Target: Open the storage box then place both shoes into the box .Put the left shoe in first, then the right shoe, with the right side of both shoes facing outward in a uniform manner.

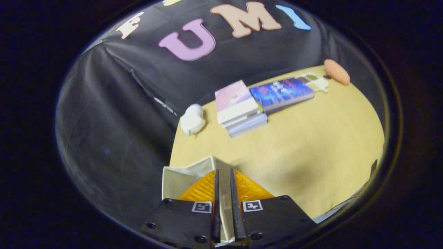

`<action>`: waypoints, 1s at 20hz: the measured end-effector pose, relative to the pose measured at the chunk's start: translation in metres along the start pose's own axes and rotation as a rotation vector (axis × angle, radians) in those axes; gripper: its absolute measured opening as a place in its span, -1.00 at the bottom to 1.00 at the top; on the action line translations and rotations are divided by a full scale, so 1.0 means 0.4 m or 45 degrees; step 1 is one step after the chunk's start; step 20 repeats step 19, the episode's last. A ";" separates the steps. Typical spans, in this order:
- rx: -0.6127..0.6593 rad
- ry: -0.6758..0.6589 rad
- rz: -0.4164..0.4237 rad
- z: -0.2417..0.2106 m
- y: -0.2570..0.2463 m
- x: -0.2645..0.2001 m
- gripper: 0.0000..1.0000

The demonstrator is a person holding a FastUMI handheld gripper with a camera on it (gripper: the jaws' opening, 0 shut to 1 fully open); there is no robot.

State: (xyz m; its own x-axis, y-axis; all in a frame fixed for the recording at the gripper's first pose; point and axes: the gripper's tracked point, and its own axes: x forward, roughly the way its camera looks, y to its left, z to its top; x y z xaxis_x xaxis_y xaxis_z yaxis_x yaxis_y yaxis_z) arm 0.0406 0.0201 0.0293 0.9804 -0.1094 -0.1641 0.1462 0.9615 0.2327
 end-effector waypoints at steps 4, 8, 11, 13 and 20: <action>-0.100 -0.332 -0.049 0.215 -0.041 -0.074 -0.63; -0.184 -0.602 -0.088 0.414 -0.059 -0.182 -0.64; -0.271 -0.775 -0.116 0.539 -0.058 -0.273 -0.64; -0.337 -0.853 -0.129 0.596 -0.052 -0.327 -0.64; -0.444 -1.010 -0.187 0.697 -0.034 -0.442 -0.64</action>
